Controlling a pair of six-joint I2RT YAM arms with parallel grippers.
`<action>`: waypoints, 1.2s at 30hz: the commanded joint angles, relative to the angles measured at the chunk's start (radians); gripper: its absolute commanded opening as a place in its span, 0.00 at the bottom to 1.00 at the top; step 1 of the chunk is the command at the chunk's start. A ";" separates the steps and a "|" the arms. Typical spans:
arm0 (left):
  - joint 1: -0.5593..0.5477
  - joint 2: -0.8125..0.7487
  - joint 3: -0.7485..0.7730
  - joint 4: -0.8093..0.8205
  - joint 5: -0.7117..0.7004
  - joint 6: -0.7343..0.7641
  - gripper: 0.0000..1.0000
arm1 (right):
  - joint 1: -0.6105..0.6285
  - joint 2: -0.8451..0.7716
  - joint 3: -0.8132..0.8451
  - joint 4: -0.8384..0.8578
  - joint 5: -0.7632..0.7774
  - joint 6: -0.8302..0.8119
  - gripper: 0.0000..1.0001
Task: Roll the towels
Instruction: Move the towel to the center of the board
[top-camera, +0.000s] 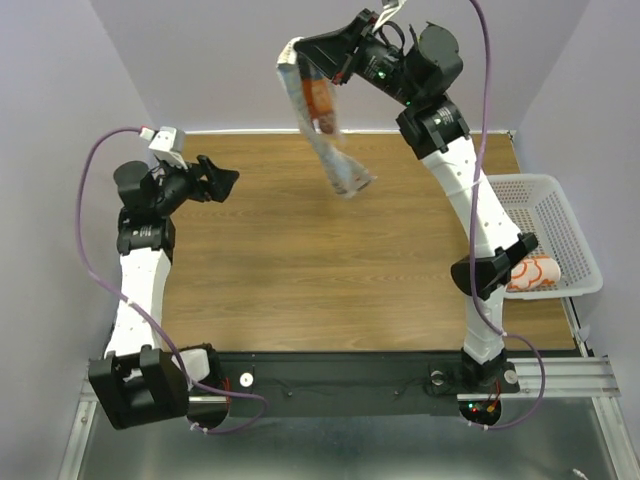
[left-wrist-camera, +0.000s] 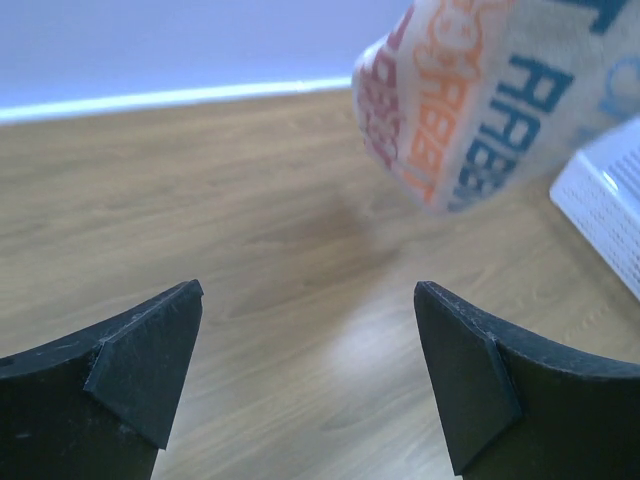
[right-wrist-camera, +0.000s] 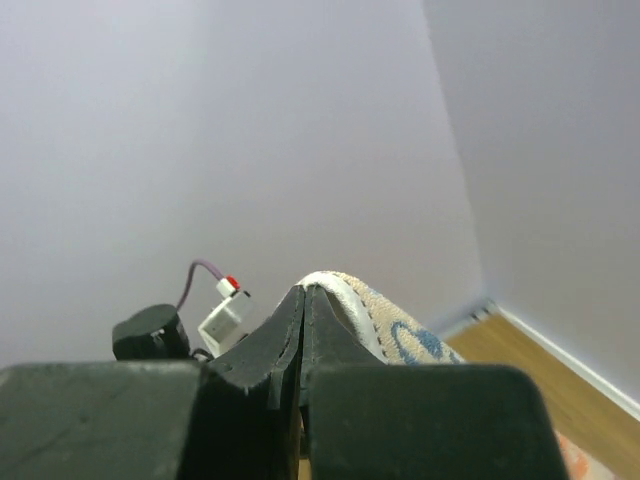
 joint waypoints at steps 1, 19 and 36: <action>0.057 -0.062 0.063 0.044 0.056 -0.043 0.99 | 0.030 0.018 0.067 0.207 0.132 0.092 0.01; 0.100 0.079 0.184 -0.477 0.033 0.455 0.99 | -0.061 -0.703 -1.469 -0.085 0.144 -0.512 0.01; 0.099 0.352 0.174 -0.588 -0.271 0.624 0.77 | -0.142 -0.744 -1.394 -0.505 0.111 -0.879 0.80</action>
